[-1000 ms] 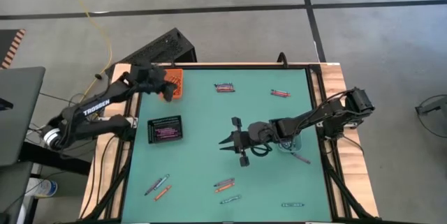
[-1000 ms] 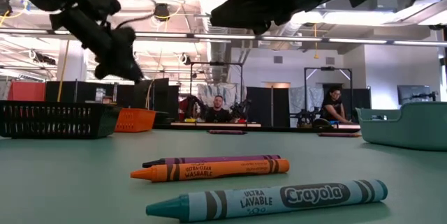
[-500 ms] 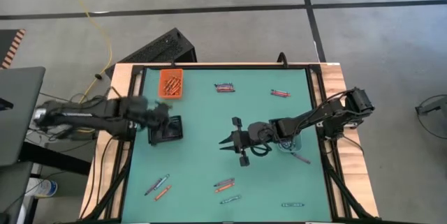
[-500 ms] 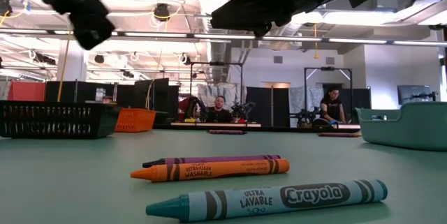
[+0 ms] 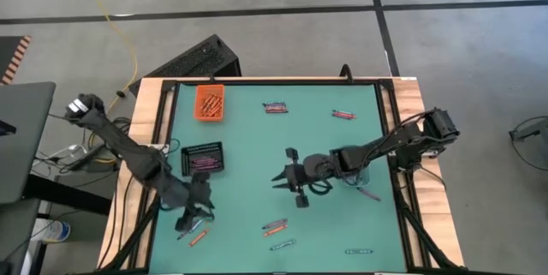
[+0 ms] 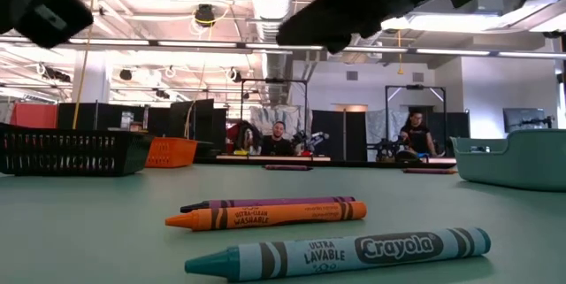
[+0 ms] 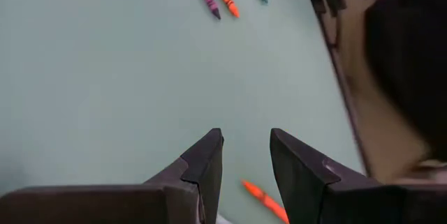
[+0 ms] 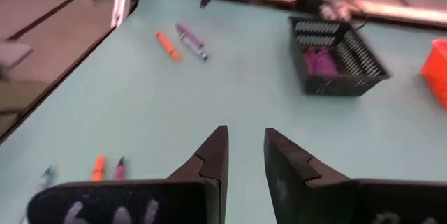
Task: Sort crayons
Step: Put the violet crayon into the black bin
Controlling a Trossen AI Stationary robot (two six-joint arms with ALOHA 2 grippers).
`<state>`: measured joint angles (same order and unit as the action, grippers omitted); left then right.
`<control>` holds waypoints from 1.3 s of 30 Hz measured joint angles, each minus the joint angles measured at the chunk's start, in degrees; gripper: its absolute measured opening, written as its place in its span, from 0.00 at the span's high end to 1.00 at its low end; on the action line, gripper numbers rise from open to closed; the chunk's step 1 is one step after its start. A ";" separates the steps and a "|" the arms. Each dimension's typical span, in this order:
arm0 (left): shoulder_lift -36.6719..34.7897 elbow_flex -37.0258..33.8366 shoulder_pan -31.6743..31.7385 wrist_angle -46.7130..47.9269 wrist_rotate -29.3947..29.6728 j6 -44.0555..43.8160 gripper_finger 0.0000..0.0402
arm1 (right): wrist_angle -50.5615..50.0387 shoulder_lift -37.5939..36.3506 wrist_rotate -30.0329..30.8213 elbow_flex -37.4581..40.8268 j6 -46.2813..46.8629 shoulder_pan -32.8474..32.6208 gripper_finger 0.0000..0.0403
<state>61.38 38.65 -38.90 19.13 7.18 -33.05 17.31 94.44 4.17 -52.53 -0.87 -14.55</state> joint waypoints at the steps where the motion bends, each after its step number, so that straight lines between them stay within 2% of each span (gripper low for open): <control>1: 1.73 1.00 -1.06 -0.07 1.64 1.67 0.73 | -0.48 0.71 -0.80 -0.02 -0.01 -0.67 0.79; 7: 10.46 2.98 -3.94 -6.91 13.09 14.38 0.73 | 1.45 9.16 -4.27 0.07 -0.04 -6.32 0.79; 12: 15.41 2.98 -3.32 -16.33 13.41 23.62 0.73 | 2.43 11.82 -4.26 0.09 -1.50 -9.78 0.79; 18: 17.49 2.98 -1.41 -22.57 13.41 30.55 0.73 | 1.59 11.81 -4.23 0.07 -1.30 -10.23 0.82; 23: 17.51 2.98 0.88 -23.62 13.02 31.81 0.73 | 1.70 14.69 -4.06 -0.01 0.33 -10.12 0.83; 29: 17.51 2.96 2.80 -23.77 12.46 31.35 0.73 | 6.53 18.46 -5.57 0.00 0.52 -10.06 0.83; 36: 17.51 2.96 3.65 -23.94 10.01 31.33 0.73 | 4.48 18.44 -5.53 -0.04 0.53 -9.41 0.83; 39: 17.51 2.96 3.63 -24.18 9.93 31.34 0.73 | 0.61 18.31 -4.51 -0.14 1.39 -9.31 0.84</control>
<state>78.89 41.60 -35.27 -5.05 17.10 -1.71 17.92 112.75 -0.34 -52.68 0.53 -23.85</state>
